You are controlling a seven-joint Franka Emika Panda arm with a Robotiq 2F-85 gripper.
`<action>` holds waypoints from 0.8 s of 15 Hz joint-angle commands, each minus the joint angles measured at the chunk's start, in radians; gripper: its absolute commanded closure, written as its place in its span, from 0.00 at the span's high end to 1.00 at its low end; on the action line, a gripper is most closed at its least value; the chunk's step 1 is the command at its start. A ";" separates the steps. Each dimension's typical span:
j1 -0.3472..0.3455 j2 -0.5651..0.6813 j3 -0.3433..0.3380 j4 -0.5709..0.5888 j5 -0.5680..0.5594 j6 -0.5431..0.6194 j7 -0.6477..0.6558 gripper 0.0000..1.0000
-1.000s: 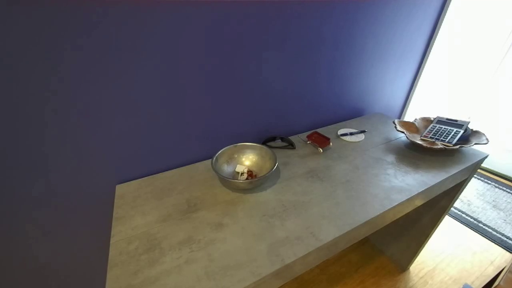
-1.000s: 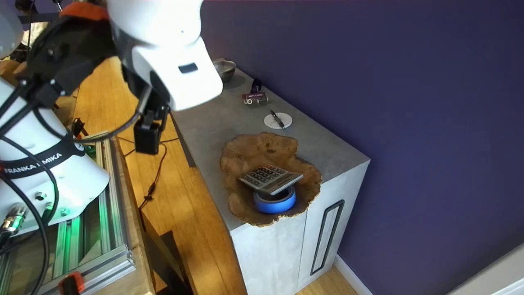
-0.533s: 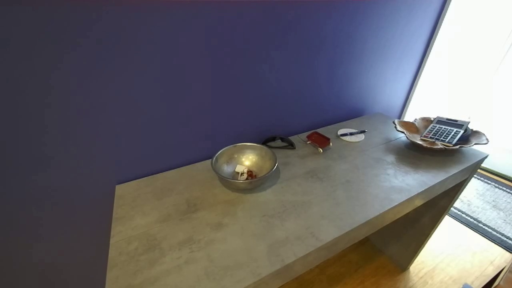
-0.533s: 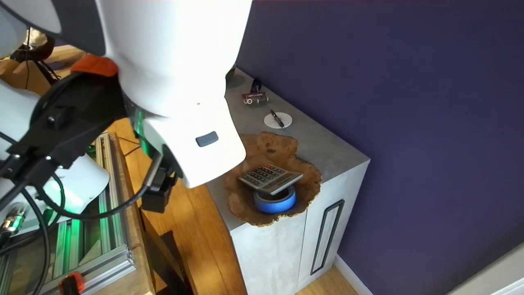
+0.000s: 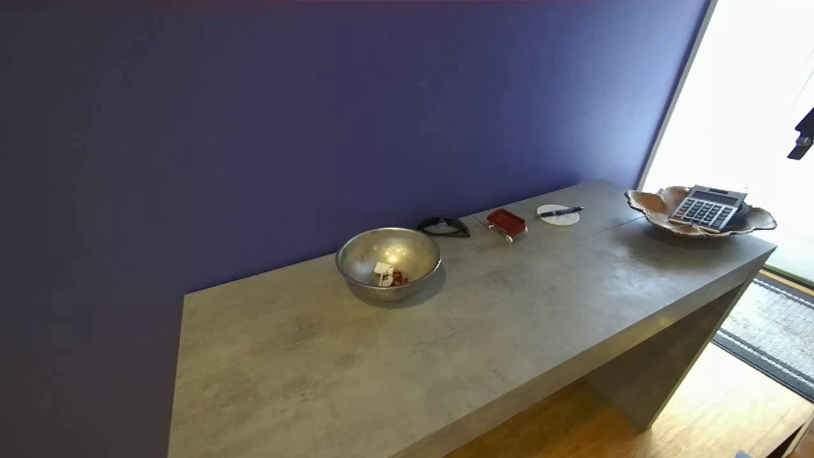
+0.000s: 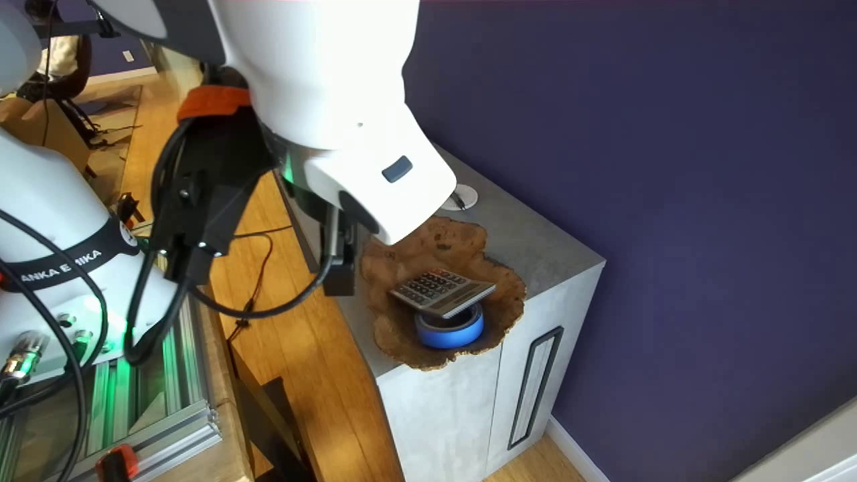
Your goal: Move the calculator from the key bowl into the silver dish
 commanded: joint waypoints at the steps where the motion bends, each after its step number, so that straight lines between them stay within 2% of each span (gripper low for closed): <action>1: 0.007 0.067 -0.001 0.053 0.191 0.039 -0.257 1.00; 4: -0.006 0.117 0.011 0.090 0.346 0.068 -0.475 1.00; 5: -0.016 0.061 0.025 0.052 0.257 0.051 -0.350 1.00; 10: -0.020 0.077 0.033 0.058 0.268 0.054 -0.366 1.00; 12: -0.025 0.161 0.030 0.114 0.271 0.023 -0.336 1.00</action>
